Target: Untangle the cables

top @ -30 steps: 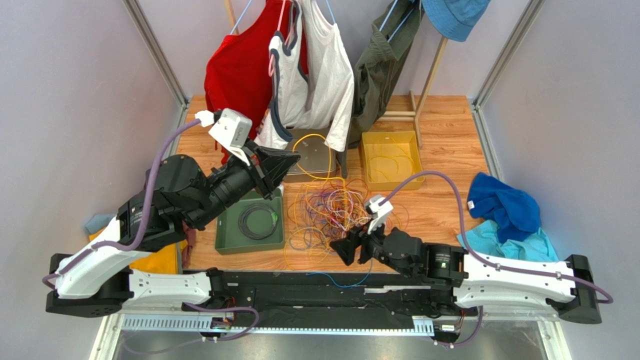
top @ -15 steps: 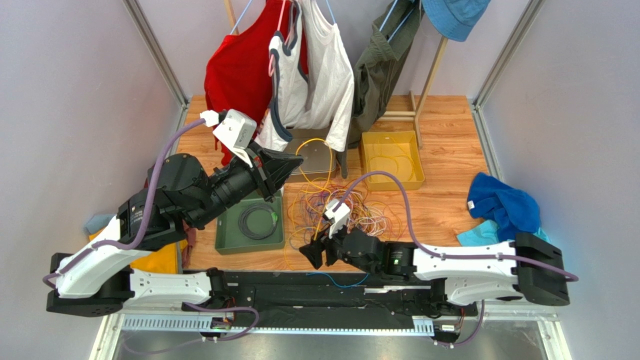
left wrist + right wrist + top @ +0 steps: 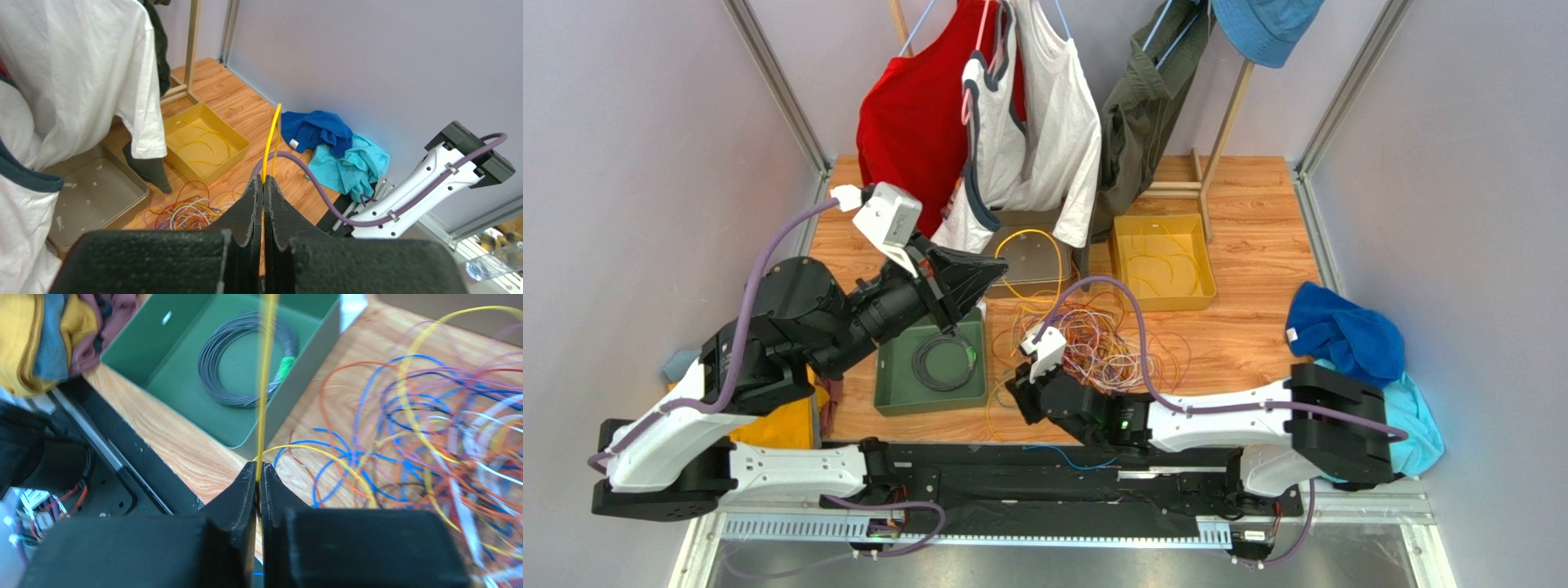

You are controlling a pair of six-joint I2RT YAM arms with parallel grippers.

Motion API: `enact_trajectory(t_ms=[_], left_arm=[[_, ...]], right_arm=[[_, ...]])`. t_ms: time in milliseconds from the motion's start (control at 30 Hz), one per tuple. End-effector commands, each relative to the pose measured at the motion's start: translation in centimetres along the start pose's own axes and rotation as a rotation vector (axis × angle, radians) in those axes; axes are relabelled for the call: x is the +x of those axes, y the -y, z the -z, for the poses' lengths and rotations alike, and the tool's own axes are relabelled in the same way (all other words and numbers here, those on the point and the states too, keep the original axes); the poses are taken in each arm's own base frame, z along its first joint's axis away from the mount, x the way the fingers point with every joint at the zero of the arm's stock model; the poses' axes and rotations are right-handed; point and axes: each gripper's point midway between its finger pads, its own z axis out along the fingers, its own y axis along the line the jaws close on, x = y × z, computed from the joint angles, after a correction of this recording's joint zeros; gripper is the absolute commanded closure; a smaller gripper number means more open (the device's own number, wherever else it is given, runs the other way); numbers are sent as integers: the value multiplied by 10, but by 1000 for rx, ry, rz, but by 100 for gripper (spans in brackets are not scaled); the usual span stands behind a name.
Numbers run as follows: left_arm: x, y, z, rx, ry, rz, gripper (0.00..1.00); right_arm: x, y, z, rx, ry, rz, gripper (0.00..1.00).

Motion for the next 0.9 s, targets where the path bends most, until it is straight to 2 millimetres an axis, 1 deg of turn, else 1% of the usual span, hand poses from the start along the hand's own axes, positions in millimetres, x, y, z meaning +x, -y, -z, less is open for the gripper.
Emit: enact_trajectory(t_ms=[0, 33, 67, 100, 133, 167, 200, 233, 267, 300, 333, 367, 400, 433, 467, 500, 533, 567, 600, 633, 667, 700, 733, 767, 800, 833, 867], left_arm=[[11, -25, 17, -92, 3, 16, 100], [17, -31, 18, -115, 1, 20, 100], [37, -39, 15, -150, -32, 10, 100], [40, -49, 21, -191, -18, 32, 100], [50, -54, 21, -211, -26, 36, 100], [74, -61, 17, -236, -60, 26, 100], [79, -66, 21, -251, -47, 55, 100], [90, -70, 20, -263, -53, 67, 99], [114, -74, 15, -277, -79, 68, 97], [120, -75, 17, -271, -70, 99, 82], [128, -75, 16, -266, -75, 108, 71], [144, -76, 12, -265, -91, 112, 61], [151, -75, 11, -252, -99, 118, 47], [156, -74, 10, -243, -105, 115, 41], [166, -76, 9, -250, -125, 109, 37], [171, -77, 9, -258, -136, 123, 31], [176, -79, 9, -268, -145, 127, 29], [184, -82, 10, -283, -168, 127, 27], [188, -83, 11, -296, -176, 147, 24], [196, -86, 14, -306, -199, 143, 24], [201, -87, 15, -309, -213, 144, 23], [203, -88, 18, -316, -218, 165, 23], [213, -93, 23, -334, -247, 160, 23], [218, -94, 25, -340, -254, 169, 23], [220, -95, 29, -338, -252, 196, 23], [231, -97, 32, -343, -269, 202, 23], [234, -97, 34, -337, -270, 215, 23]], right_arm=[[-61, 16, 38, 103, 124, -89, 97], [-68, 20, 48, 118, 126, -93, 100], [-77, 26, 58, 140, 136, -100, 100], [-94, 31, 80, 143, 143, -107, 100], [-104, 33, 91, 139, 157, -112, 100], [-118, 37, 102, 147, 181, -118, 100], [-141, 41, 124, 142, 213, -120, 100], [-155, 44, 135, 149, 237, -123, 100], [-169, 52, 145, 185, 267, -121, 100], [-172, 63, 155, 230, 245, -72, 100], [-201, 63, 170, 241, 288, -89, 100], [-202, 77, 176, 326, 273, -41, 100], [-211, 82, 182, 360, 282, -27, 100], [-229, 86, 192, 384, 305, -27, 100], [-233, 98, 194, 446, 290, -1, 100], [-237, 105, 196, 474, 287, 1, 100], [-240, 112, 196, 494, 282, -9, 100], [-245, 125, 198, 514, 269, -37, 100], [-247, 131, 198, 518, 265, -62, 100], [-250, 135, 199, 518, 267, -86, 100], [-255, 146, 200, 543, 274, -106, 100], [-258, 150, 200, 552, 277, -110, 100], [-262, 153, 201, 560, 282, -114, 100], [-271, 159, 203, 582, 295, -116, 100], [-276, 161, 203, 593, 300, -114, 100], [-281, 163, 202, 603, 303, -111, 100], [-285, 168, 197, 627, 294, -98, 100]])
